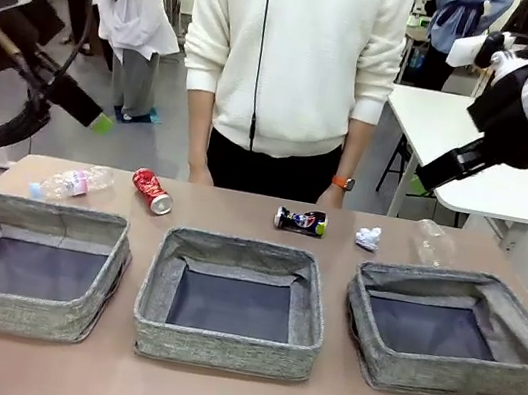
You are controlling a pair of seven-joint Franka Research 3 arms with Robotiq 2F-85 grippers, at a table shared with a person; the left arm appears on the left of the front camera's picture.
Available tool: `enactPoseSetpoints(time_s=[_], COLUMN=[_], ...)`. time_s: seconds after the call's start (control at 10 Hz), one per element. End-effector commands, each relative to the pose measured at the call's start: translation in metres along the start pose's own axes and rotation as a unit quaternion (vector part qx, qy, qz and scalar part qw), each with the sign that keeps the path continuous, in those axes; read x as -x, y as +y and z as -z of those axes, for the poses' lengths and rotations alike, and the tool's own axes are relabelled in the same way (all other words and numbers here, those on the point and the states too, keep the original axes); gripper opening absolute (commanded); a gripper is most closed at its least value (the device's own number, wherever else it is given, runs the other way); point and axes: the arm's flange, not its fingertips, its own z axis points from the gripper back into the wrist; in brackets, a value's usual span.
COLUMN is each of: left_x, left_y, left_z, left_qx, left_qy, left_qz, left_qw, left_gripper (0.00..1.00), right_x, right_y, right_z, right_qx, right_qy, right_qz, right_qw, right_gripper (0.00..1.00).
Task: Sort the waste into the appropriate baskets.
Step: Pick up the waste item pointed out by the person.
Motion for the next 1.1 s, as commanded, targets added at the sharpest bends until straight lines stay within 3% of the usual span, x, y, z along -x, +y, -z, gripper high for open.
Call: enactPoseSetpoints(time_s=[0.0, 0.1, 0.2, 0.3, 0.4, 0.6, 0.7, 0.8, 0.9, 1.0], left_x=[0.005, 0.014, 0.037, 0.08, 0.129, 0.223, 0.268, 0.302, 0.324, 0.279], left_y=[-0.007, 0.013, 0.043, 0.079, 0.105, 0.132, 0.139, 0.142, 0.14, 0.176], left_z=[-0.017, -0.027, -0.042, -0.051, -0.057, -0.056, -0.039, -0.016, 0.004, -0.076], left_qx=[0.102, 0.204, 0.284, 0.331, 0.351, 0.393, 0.429, 0.438, 0.448, 0.433], left_qy=[0.001, 0.007, -0.002, -0.014, -0.033, -0.114, -0.16, -0.155, -0.146, -0.142], left_qz=[0.002, -0.051, -0.094, -0.163, -0.24, -0.349, -0.395, -0.455, -0.495, -0.398], left_qw=[0.995, 0.978, 0.954, 0.929, 0.905, 0.843, 0.797, 0.76, 0.73, 0.796], left_gripper=[1.0, 1.0, 1.0, 1.0, 1.0, 1.0, 1.0, 1.0, 1.0, 1.0], right_x=[0.011, 0.023, 0.041, 0.074, 0.106, 0.174, 0.215, 0.247, 0.271, 0.284], right_y=[-0.001, -0.016, -0.035, -0.062, -0.089, -0.153, -0.196, -0.226, -0.238, -0.235], right_z=[-0.023, -0.036, -0.056, -0.08, -0.096, -0.094, -0.075, -0.052, -0.03, -0.017], right_qx=[-0.031, -0.107, -0.219, -0.292, -0.302, -0.38, -0.408, -0.41, -0.395, -0.365], right_qy=[0.004, 0.009, -0.025, -0.069, -0.102, -0.12, -0.135, -0.144, -0.151, -0.171], right_qz=[0.032, 0.096, 0.195, 0.295, 0.367, 0.448, 0.498, 0.551, 0.576, 0.585], right_qw=[0.999, 0.99, 0.956, 0.907, 0.874, 0.8, 0.753, 0.712, 0.699, 0.704], right_gripper=[1.0, 1.0, 1.0, 1.0, 1.0, 1.0, 1.0, 1.0, 1.0, 1.0])
